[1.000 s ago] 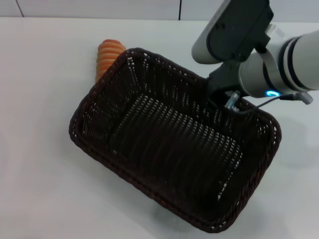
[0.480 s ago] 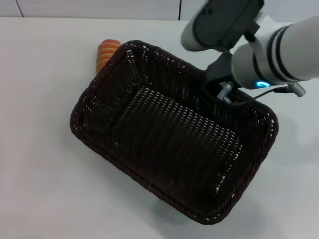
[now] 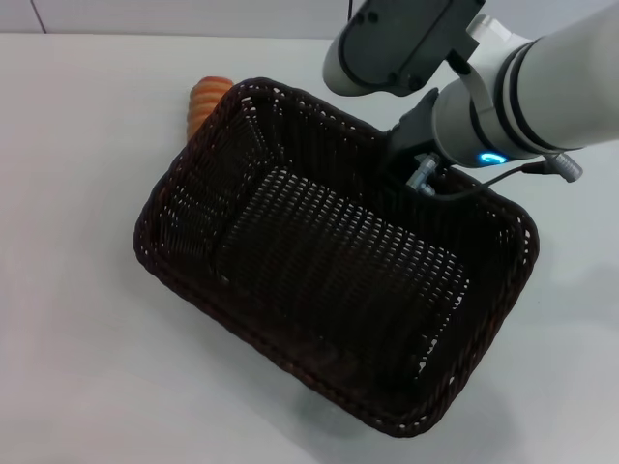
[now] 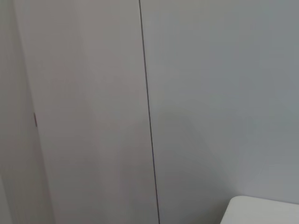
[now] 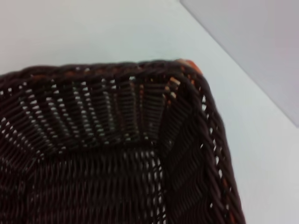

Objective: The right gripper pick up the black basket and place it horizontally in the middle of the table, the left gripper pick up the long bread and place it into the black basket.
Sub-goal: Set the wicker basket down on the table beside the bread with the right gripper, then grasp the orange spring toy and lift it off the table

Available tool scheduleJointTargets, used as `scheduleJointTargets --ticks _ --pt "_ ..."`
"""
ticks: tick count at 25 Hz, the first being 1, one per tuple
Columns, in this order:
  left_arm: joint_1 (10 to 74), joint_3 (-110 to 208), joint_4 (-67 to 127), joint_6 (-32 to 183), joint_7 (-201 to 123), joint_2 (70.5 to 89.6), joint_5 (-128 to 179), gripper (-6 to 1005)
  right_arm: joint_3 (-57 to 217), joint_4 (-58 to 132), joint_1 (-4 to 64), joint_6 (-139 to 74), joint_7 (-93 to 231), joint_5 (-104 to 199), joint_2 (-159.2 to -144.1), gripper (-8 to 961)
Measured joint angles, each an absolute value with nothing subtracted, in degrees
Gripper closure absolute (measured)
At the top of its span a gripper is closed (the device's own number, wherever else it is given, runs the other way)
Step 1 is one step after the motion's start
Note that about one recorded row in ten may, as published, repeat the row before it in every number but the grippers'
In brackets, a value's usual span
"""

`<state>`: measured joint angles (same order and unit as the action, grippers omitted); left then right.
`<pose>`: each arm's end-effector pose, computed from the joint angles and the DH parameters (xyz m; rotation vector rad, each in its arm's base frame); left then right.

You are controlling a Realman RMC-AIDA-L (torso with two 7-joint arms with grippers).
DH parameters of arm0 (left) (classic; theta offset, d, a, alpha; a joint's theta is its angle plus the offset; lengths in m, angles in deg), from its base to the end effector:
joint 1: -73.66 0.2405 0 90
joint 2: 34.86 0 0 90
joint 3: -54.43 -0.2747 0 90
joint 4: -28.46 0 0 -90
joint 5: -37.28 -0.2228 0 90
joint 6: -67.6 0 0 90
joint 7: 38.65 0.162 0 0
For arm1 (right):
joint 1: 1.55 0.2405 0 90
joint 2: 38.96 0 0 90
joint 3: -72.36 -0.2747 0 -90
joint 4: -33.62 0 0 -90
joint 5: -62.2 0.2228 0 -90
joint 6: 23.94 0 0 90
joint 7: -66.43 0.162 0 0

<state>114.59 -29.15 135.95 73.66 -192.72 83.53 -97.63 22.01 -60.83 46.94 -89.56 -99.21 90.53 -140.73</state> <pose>-0.3657 0.1710 0.1851 -1.1341 -0.8800 -0.2181 0.0757 0.3654 -0.0768 -2.4693 0.3857 -0.3658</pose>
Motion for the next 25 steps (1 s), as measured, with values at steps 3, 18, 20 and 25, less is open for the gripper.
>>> scheduleJointTargets --ticks 3,18,20,25 --pt "114.7 -29.2 136.1 73.7 -192.7 83.53 -97.6 140 21.2 -61.7 46.4 -91.5 -99.2 86.9 -142.42 711" --pt "116.2 -28.9 137.8 73.7 -192.6 83.53 -97.6 141 13.7 -73.2 33.1 -84.9 -99.1 78.0 -145.22 485" --pt "116.2 -28.8 138.4 73.4 -192.5 83.60 -97.6 141 11.8 -75.3 27.4 -78.4 -99.1 77.5 -145.49 485" --pt "116.2 -28.4 139.0 73.3 -192.5 83.62 -97.6 141 8.8 -78.1 14.3 -63.3 -99.0 72.7 -147.40 502"
